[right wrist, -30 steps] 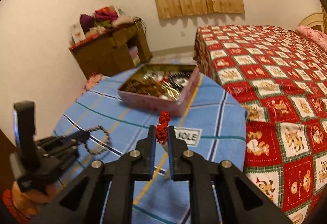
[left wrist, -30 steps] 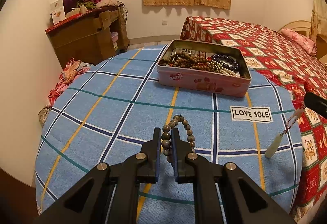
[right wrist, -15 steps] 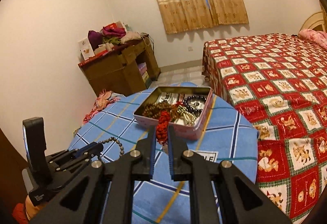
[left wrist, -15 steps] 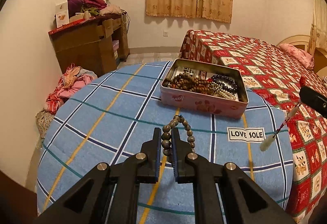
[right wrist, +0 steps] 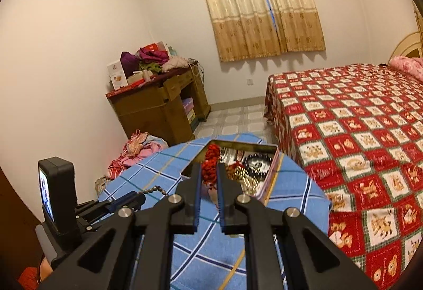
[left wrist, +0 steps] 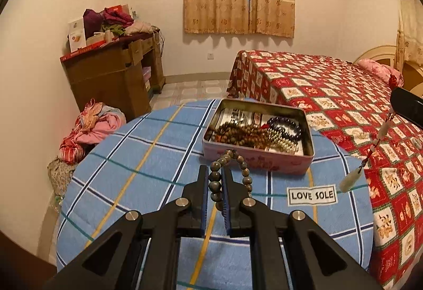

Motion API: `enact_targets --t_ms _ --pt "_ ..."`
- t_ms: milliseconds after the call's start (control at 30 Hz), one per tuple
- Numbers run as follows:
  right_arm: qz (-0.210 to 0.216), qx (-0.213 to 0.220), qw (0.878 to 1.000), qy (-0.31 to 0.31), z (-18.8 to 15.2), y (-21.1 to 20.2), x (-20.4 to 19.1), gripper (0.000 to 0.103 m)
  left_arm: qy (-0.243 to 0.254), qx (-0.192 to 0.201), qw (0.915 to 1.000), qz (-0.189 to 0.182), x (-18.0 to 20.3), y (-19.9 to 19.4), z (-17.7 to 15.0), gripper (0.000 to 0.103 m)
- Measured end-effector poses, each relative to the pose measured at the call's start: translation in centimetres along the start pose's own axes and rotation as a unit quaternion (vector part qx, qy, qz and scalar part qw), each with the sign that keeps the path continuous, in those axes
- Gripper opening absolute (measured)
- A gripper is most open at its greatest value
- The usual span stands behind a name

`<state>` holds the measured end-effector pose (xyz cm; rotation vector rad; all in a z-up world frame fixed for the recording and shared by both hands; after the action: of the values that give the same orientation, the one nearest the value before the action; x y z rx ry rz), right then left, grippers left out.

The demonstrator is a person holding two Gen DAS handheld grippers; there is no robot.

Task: Organize jewelry
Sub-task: 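Carry the grey bracelet and jade pendant over the pink tin with both grippers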

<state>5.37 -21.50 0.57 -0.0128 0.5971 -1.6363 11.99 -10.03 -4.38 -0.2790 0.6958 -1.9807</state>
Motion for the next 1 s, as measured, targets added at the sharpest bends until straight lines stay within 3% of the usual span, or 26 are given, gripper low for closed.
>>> enact_targets --t_ms 367,700,1000 --pt "0.0 0.022 1.0 -0.012 2.7 -0.2 0.0 0.013 0.006 0.014 0.9998 -0.011 1.3 0.3 1.9 0.009" --pt "-0.013 0.021 1.0 -0.017 3.3 0.8 1.1 0.013 -0.007 0.004 0.9993 -0.037 2.0 2.2 2.5 0.009" --pt "0.004 0.026 1.0 0.008 5.8 3.3 2.1 0.013 0.0 0.023 0.999 -0.038 2.9 4.9 6.0 0.009"
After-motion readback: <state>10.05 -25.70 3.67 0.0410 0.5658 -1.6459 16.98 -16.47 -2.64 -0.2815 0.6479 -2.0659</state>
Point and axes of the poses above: each gripper's, at about its wrist camera, not at the fingertips, and y roughly the way its jaws point, x to its right, z to its top, the point moved 9 cm from there along y, roughly the way its jaws point, and after that the axes turned 6 degrees about y, right-handed, at the moved point
